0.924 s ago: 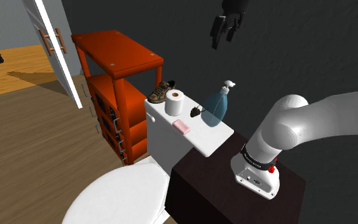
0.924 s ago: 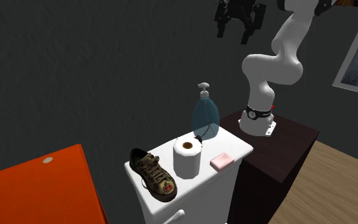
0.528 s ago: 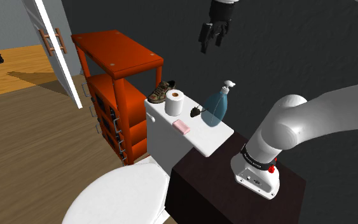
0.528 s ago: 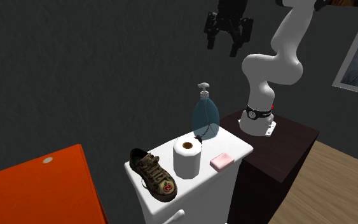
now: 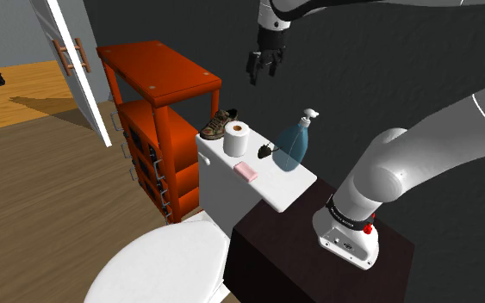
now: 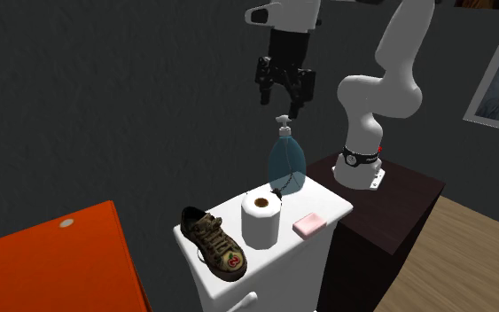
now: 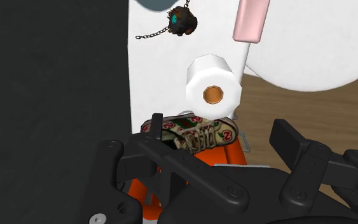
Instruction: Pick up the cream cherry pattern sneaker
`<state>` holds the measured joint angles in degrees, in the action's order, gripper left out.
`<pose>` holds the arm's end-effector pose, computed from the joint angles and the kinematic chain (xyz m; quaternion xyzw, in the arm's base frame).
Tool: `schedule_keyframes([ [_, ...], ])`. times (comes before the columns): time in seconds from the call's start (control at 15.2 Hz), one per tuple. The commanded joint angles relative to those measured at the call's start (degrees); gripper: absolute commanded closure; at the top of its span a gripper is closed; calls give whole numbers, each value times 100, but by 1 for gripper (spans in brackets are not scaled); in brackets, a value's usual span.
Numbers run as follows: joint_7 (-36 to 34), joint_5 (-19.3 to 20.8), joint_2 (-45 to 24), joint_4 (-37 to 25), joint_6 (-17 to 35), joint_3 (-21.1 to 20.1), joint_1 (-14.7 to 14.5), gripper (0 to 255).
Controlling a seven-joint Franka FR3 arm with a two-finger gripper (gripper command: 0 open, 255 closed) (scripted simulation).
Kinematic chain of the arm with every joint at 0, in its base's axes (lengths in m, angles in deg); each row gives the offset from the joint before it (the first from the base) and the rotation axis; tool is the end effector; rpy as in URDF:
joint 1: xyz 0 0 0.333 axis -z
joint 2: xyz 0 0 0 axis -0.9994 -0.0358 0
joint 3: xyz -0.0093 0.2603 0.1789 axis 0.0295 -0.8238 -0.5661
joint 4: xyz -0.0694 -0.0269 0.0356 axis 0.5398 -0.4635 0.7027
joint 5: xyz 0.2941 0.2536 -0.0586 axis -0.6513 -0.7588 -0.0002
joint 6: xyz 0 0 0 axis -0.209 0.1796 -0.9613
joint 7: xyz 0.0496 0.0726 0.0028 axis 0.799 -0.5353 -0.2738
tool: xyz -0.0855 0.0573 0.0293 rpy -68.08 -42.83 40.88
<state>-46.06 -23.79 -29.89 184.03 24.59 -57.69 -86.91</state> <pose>0.4216 -0.0211 0.5261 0.9985 -0.0270 0.0208 0.0433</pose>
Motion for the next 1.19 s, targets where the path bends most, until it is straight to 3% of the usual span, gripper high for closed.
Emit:
schedule_keyframes([
  [0.0,14,-12,-390,-80,290,35,8,0],
  [0.59,137,-143,-2283,-833,1313,164,48,0],
  [1.12,295,-350,-4051,-2001,1800,193,119,0],
])
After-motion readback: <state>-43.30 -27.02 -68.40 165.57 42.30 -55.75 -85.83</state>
